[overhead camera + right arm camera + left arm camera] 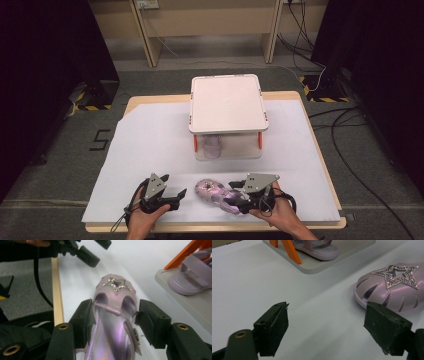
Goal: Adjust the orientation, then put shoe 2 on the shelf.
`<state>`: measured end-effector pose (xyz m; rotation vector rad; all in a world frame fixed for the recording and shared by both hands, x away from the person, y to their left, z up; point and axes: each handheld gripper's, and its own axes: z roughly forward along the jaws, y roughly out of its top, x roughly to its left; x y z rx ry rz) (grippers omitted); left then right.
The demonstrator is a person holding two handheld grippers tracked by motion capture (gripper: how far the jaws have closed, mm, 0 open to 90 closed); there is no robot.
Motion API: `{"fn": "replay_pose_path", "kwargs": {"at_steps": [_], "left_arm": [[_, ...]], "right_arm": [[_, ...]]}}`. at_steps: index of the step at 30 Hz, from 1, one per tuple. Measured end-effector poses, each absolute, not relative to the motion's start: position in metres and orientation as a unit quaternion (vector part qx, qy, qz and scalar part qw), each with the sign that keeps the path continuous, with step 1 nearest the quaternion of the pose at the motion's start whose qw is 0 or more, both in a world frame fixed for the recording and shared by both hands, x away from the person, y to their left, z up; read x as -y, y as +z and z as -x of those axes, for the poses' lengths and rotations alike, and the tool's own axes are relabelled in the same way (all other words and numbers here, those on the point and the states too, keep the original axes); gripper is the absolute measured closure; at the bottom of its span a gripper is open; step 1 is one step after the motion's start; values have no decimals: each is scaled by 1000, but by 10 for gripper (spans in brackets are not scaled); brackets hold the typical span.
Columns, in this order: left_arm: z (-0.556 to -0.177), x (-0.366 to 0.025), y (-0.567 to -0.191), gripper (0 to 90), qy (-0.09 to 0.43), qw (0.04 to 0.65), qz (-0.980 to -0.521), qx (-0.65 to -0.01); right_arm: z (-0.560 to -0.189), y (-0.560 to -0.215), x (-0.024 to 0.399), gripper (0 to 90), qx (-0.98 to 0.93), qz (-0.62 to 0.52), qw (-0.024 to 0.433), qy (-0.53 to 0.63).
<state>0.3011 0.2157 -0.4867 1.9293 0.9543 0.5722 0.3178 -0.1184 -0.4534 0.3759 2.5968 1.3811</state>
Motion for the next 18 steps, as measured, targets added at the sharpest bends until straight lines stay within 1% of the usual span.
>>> {"fn": "replay_pose_path", "kwargs": {"at_steps": [5, 13, 14, 16, 18], "left_arm": [[-301, -215, -487, 190, 229, 442, -778, -383], [-300, -216, -488, 190, 229, 440, -778, -386], [-300, -216, -487, 190, 229, 439, -779, -385], [-300, -216, -488, 190, 229, 438, -779, -385], [-300, -216, -488, 190, 228, 438, -780, -385]], "right_arm": [[-316, -460, 112, 454, -887, -106, 104, 438], [-320, -465, 100, 470, -895, -101, 117, 418], [-320, -466, 95, 511, -897, -97, 123, 414], [-320, -466, 93, 551, -899, -87, 130, 409], [-319, -466, 92, 619, -901, -77, 142, 403]]}}
